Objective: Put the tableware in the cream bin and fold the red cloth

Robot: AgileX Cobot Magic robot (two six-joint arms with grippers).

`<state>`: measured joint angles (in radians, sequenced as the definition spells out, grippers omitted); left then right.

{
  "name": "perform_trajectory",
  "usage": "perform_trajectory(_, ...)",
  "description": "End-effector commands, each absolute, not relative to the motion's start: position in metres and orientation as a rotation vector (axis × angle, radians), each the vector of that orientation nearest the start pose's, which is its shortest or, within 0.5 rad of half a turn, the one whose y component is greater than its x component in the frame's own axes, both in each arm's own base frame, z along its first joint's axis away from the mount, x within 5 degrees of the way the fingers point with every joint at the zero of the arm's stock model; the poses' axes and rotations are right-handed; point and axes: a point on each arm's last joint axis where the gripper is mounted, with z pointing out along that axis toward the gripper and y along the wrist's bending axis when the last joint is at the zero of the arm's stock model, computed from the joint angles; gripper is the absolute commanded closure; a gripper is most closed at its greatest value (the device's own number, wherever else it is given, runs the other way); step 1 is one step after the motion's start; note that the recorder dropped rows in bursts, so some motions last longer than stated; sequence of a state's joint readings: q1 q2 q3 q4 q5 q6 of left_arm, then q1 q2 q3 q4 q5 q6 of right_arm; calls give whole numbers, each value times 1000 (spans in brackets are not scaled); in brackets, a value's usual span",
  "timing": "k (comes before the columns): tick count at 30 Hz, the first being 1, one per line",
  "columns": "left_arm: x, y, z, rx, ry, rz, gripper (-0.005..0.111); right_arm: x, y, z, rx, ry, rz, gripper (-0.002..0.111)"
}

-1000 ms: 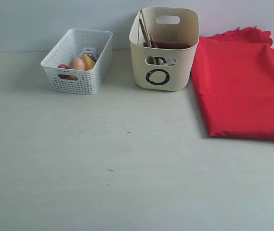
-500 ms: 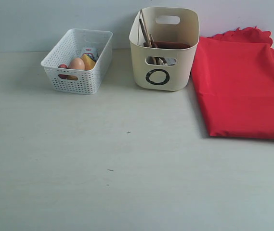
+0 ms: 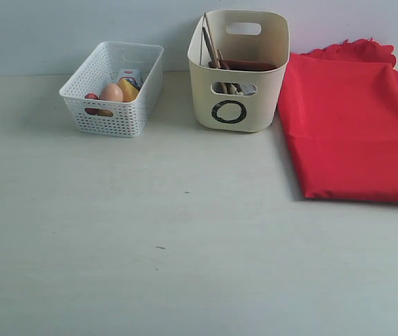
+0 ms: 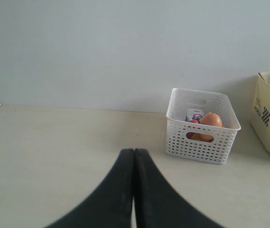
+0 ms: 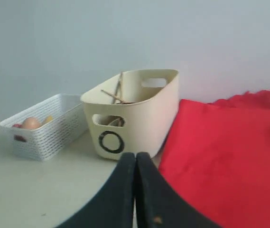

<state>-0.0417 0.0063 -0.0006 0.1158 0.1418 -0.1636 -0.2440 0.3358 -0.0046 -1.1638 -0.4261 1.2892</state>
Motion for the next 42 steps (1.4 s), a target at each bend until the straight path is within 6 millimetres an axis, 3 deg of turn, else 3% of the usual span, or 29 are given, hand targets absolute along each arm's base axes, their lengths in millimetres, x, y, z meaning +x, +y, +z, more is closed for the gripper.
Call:
perform_trajectory(1,56,-1,200,-20,1627,-55,105,85,-4,201,338,1669,217,108)
perform_trajectory(7,56,-1,200,-20,1627,-55,105,85,0,203,296,1652,242,108)
perform_trajectory(12,56,-1,200,-20,1627,-55,105,84,21,213,-74,1564,268,108)
perform_trajectory(14,56,-1,200,-20,1627,-55,105,83,24,218,-124,1512,284,108)
perform_trajectory(18,56,-1,200,-20,1627,-55,105,91,12,219,102,1506,320,108)
perform_trajectory(24,56,-1,200,-20,1627,-55,105,105,-10,196,353,1698,204,108)
perform_trajectory(31,56,-1,200,-20,1627,-55,105,116,-18,177,374,1868,103,108)
perform_trajectory(36,56,-1,200,-20,1627,-55,105,124,-5,170,164,1941,183,108)
perform_trajectory(39,56,-1,200,-20,1627,-55,105,120,19,174,-180,1896,337,108)
perform_trajectory(42,56,-1,200,-20,1627,-55,105,113,24,182,-186,1848,373,108)
